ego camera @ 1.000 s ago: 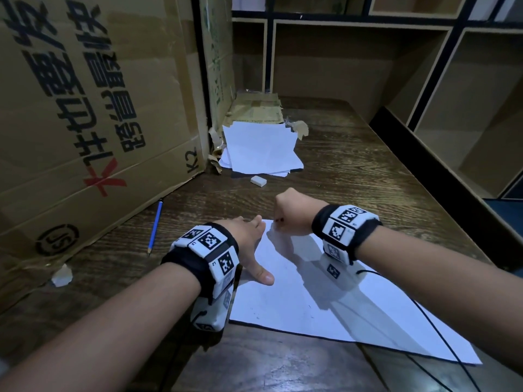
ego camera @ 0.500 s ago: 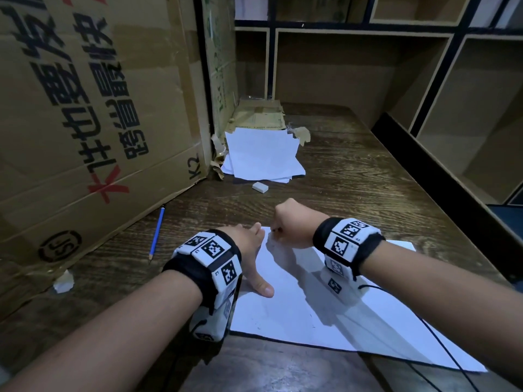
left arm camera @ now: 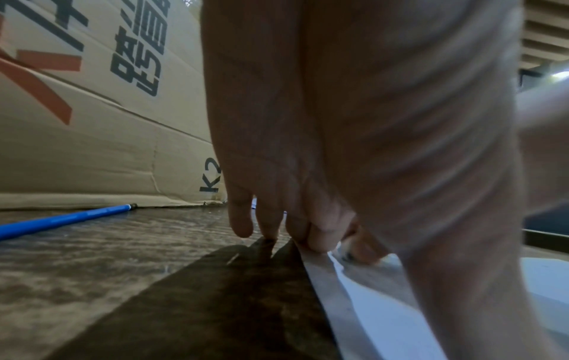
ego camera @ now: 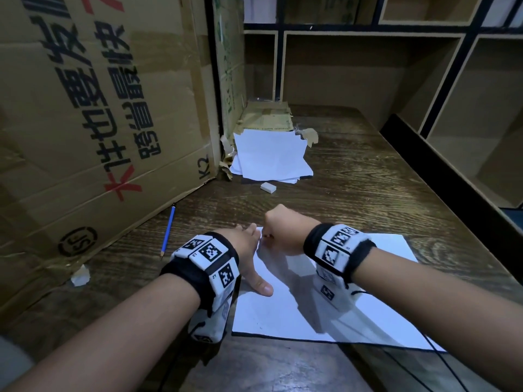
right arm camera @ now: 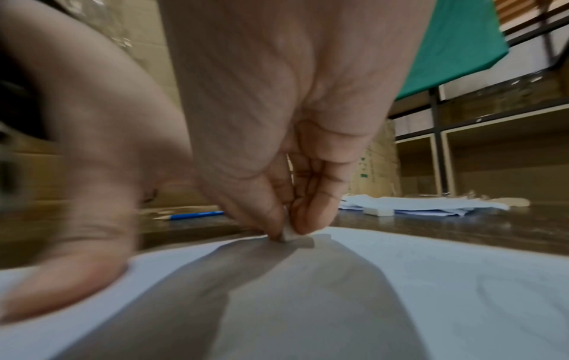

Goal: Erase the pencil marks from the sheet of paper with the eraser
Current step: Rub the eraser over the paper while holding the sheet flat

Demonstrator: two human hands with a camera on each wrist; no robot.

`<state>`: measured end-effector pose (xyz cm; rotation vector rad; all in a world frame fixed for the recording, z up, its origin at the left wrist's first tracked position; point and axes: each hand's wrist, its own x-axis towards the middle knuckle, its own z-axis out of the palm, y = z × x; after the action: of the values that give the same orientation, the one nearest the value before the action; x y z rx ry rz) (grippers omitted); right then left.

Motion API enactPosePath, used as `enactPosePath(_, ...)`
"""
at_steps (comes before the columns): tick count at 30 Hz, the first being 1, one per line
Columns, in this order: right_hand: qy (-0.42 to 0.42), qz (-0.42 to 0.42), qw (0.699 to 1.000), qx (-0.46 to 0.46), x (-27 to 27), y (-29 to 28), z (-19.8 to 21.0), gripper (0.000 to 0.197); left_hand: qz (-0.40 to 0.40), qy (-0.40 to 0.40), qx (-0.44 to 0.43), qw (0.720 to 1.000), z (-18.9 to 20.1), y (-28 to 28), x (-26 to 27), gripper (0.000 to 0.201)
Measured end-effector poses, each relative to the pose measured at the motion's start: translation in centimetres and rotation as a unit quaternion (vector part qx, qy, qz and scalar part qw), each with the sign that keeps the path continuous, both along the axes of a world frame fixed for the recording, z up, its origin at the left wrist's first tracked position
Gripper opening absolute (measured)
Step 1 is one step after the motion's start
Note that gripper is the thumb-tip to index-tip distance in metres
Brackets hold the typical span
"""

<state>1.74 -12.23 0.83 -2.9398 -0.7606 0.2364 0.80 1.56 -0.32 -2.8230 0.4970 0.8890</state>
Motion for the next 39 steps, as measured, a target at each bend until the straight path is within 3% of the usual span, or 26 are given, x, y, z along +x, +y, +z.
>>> enactPosePath(4, 0.022, 0.071, 0.997, -0.025, -1.9, -0.4, -0.2, 0.03, -0.006, -0.003, -0.024, 1.0, -0.3, 0.3, 0.2, 0.139)
enactPosePath(10, -0.01, 0.019, 1.0, 0.009, -0.1, -0.2, -0.1, 0.027, 0.002, 0.0, 0.004, 1.0, -0.8, 0.4, 0.3, 0.145)
enactPosePath(16, 0.031, 0.075, 0.997, -0.013, -2.7, -1.0, -0.4, 0.03, 0.004, 0.02, -0.003, 1.0, -0.1, 0.2, 0.1, 0.142)
enactPosePath(21, -0.007, 0.014, 1.0, 0.021, -0.5, -1.0, -0.4, 0.028, 0.006, 0.007, 0.02, 1.0, -0.2, 0.2, 0.1, 0.145)
enactPosePath(27, 0.034, 0.049, 0.998, -0.013, -3.0, -1.1, -0.6, 0.032, 0.005, 0.009, 0.018, 1.0, 0.5, -0.2, -0.5, 0.14)
enactPosePath(32, -0.014, -0.008, 0.999, 0.034, -1.1, -1.3, -0.7, 0.028, 0.008, 0.011, 0.032, 0.999, 0.6, -0.3, -0.6, 0.139)
enactPosePath(39, 0.019, 0.055, 0.998, 0.02, -3.9, -1.4, -1.3, 0.029, -0.003, -0.006, 0.032, 0.999, 0.1, -0.3, -0.5, 0.14)
